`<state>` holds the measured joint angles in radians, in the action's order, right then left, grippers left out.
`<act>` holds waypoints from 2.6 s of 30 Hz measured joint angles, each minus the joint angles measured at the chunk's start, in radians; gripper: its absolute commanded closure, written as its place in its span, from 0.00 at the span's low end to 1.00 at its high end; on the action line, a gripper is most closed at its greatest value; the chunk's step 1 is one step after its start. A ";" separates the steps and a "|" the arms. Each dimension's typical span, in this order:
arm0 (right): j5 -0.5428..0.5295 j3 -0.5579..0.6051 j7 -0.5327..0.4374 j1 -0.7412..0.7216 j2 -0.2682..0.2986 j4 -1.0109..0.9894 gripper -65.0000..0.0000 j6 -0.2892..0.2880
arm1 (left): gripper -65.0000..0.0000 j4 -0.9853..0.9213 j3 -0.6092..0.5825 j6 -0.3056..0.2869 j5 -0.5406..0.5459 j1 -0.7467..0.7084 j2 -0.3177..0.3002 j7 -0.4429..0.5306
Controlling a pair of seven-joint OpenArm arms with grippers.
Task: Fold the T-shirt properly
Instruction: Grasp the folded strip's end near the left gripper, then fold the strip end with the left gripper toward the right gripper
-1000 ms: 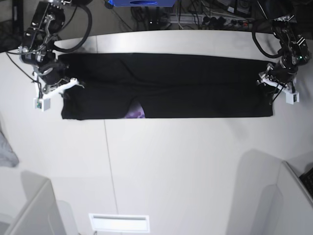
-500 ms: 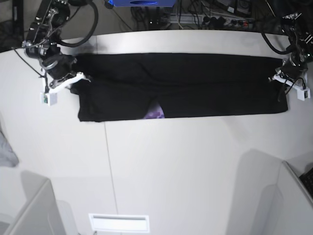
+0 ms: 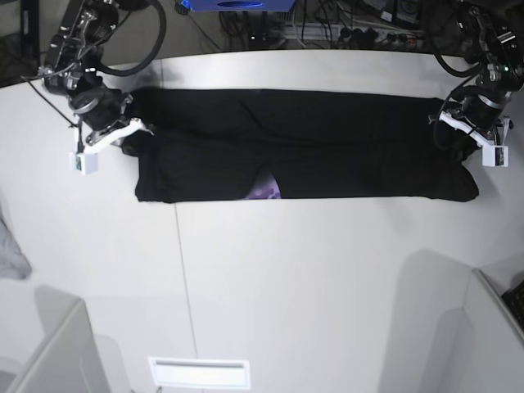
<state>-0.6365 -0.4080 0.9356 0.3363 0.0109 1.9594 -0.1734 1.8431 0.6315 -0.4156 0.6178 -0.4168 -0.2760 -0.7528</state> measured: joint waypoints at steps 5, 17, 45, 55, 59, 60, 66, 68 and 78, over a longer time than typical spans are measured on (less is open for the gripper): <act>-0.003 0.000 0.000 -0.003 0.000 0.000 1.00 0.000 | 1.00 0.066 -0.128 0.003 -0.003 -0.022 0.009 0.001; -0.003 0.000 0.000 -0.001 0.000 0.000 1.00 0.000 | 1.00 0.066 -0.343 0.095 -0.009 0.005 0.037 0.000; -0.003 -0.161 0.004 0.002 -0.011 -0.038 1.00 -0.002 | 1.00 -0.014 -0.764 0.282 0.010 0.171 0.117 0.006; -0.003 -0.161 0.003 -0.004 -0.011 -0.038 1.00 -0.002 | 1.00 -0.046 -0.766 0.285 0.009 0.187 0.115 0.002; -0.003 -0.157 0.002 -0.006 -0.011 -0.038 1.00 -0.002 | 0.95 -0.046 -0.766 0.285 0.008 0.184 0.114 0.002; -0.003 -0.157 0.002 -0.006 -0.011 -0.038 1.00 -0.002 | 0.87 -0.046 -0.766 0.285 0.008 0.183 0.115 0.002; -0.003 -0.156 0.003 -0.006 -0.011 -0.038 1.00 -0.002 | 0.41 -0.046 -0.761 0.286 0.007 0.184 0.138 0.002; -0.003 -0.156 0.004 -0.006 -0.011 -0.038 1.00 -0.002 | 0.36 -0.046 -0.765 0.285 0.009 0.185 0.162 0.004; -0.003 -0.155 0.003 -0.006 -0.011 -0.038 0.76 -0.003 | 0.38 -0.017 -0.856 0.284 0.012 0.214 0.178 0.000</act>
<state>-0.6392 -0.5629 0.9390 0.3302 0.0002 1.9217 -0.1761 1.8259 -0.2249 -0.1314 0.6300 -0.2031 -0.0982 -0.7525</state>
